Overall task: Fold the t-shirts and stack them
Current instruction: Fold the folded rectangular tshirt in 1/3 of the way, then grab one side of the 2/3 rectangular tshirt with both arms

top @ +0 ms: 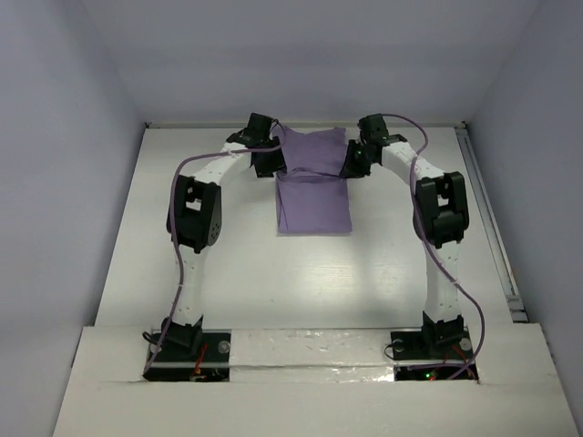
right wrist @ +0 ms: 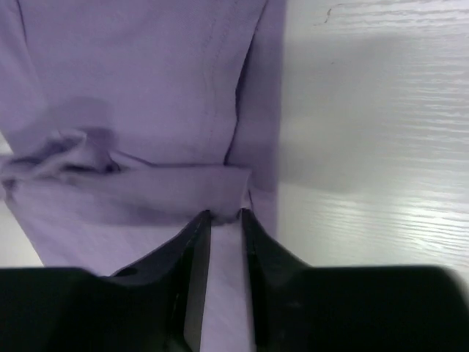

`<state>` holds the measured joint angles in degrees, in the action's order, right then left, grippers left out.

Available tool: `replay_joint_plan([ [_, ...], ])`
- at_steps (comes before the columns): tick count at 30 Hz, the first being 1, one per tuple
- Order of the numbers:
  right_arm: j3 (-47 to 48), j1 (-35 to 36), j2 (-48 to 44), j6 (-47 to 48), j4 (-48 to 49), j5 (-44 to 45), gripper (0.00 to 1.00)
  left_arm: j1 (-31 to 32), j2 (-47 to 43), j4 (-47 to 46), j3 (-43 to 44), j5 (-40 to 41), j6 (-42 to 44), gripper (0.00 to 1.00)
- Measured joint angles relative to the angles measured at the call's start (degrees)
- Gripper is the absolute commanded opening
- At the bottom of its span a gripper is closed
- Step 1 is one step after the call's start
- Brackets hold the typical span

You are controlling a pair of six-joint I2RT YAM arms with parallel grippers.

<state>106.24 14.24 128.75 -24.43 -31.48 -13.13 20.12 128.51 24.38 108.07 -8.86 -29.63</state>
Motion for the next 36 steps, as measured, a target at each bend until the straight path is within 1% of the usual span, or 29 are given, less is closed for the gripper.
replay_joint_plan([
  [1, 0.2, -0.04, 0.0, -0.02, -0.7, 0.57, 0.45, 0.0, 0.07, 0.46, 0.09, 0.13, 0.35, 0.49],
  [2, 0.35, -0.04, -0.15, 0.02, -1.25, 0.98, 0.61, 0.0, 0.04, 1.18, 0.0, 0.31, 0.48, 0.51],
  [3, 0.57, -0.04, -0.37, 0.04, -1.64, 1.36, 0.65, 0.0, -0.42, 1.29, -0.22, 0.37, 0.5, 0.5],
  [4, 0.68, -0.04, -0.66, 0.39, -1.99, 1.68, 0.66, 0.0, -1.4, 0.68, -1.09, 0.39, 0.5, 0.5],
  [5, 0.7, -0.04, -1.18, 0.55, -2.47, 2.08, 0.6, 0.04, -2.95, -0.5, -3.08, 0.37, 0.46, 0.5],
  [6, 0.28, -0.04, -2.05, 0.63, -2.62, 2.14, 0.48, 0.24, -5.55, -1.64, -6.29, 0.44, 0.42, 0.49],
  [7, -0.98, -0.04, -3.52, 0.72, -2.27, 1.99, 0.34, 0.52, -8.7, -2.54, -9.88, 0.61, 0.2, 0.47],
  [8, -3.08, -0.07, -5.7, 0.63, -1.64, 1.6, 0.11, 0.92, -11.67, -3.63, -13.35, 0.48, -0.09, 0.41],
  [9, -5.79, -0.04, -8.13, 0.42, -0.63, 0.85, 0.04, 1.64, -15.17, -5.09, -17.4, 0.28, -0.63, 0.41],
  [10, -9.44, -0.04, -11.34, -0.24, 0.96, -0.35, 0.0, 2.86, -18.56, -6.47, -21.11, 0.09, -0.94, 0.41],
  [11, -12.11, 0.07, -13.99, -0.72, 1.68, -1.51, 0.0, 4.35, -21.03, -8.04, -24.13, -0.24, -1.44, 0.4],
  [12, -14.34, 0.24, -16.33, -1.11, 2.25, -2.78, 0.0, 6.03, -23.08, -9.9, -26.86, -0.7, -1.92, 0.36],
  [13, -15.63, 0.48, -17.86, -1.31, 2.78, -3.89, 0.0, 7.69, -24.63, -11.89, -29.49, -1.38, -2.67, 0.33],
  [15, -16.9, 1.51, -19.08, -1.51, 4.48, -5.62, 0.0, 10.69, -25.57, -15.69, -33.73, -3.23, -3.8, 0.33],
  [17, -20.09, 2.73, -19.93, -2.43, 7.98, -7.1, 0.0, 12.04, -25.16, -17.57, -37.53, -4.22, -4.61, 0.33],
  [19, -27.85, 3.65, -22.62, -3.41, 12.15, -8.41, 0.0, 11.67, -25.05, -18.64, -41.24, -4.17, -5.25, 0.33],
  [21, -35.76, 4.42, -24.9, -4.39, 13.84, -9.66, 0.0, 10.69, -25.18, -19.41, -44.68, -3.98, -5.68, 0.33],
  [23, -41.0, 4.55, -25.11, -5.01, 14.16, -9.75, 0.0, 9.75, -25.18, -20.13, -46.95, -3.93, -6.05, 0.33],
  [26, -45.77, 4.13, -24.3, -5.73, 15.63, -8.96, 0.0, 8.09, -25.22, -22.27, -48.5, -3.89, -6.49, 0.34],
  [30, -47.91, 3.02, -24.59, -6.71, 19.02, -9.4, 0.0, 5.9, -27.17, -25.38, -51.39, -3.54, -6.47, 0.37],
  [31, -48.37, 2.99, -24.94, -6.75, 19.43, -9.35, 0.03, 5.31, -28.7, -25.49, -52.72, -3.02, -6.43, 0.37],
  [32, -49.03, 2.99, -25.49, -6.78, 19.96, -9.29, 0.1, 4.76, -30.75, -25.42, -54.36, -2.47, -6.43, 0.38],
  [34, -50.42, 2.99, -27.39, -6.93, 20.0, -9.14, 0.15, 4.17, -33.77, -25.4, -56.43, -1.75, -6.47, 0.38],
  [35, -50.97, 2.99, -28.37, -6.99, 19.93, -8.92, 0.2, 3.54, -36.83, -25.59, -57.99, -1.4, -6.78, 0.38],
  [36, -51.36, 2.97, -29.55, -7.19, 19.82, -8.85, 0.22, 3.41, -38.34, -26.1, -58.73, -1.49, -7.02, 0.38],
])
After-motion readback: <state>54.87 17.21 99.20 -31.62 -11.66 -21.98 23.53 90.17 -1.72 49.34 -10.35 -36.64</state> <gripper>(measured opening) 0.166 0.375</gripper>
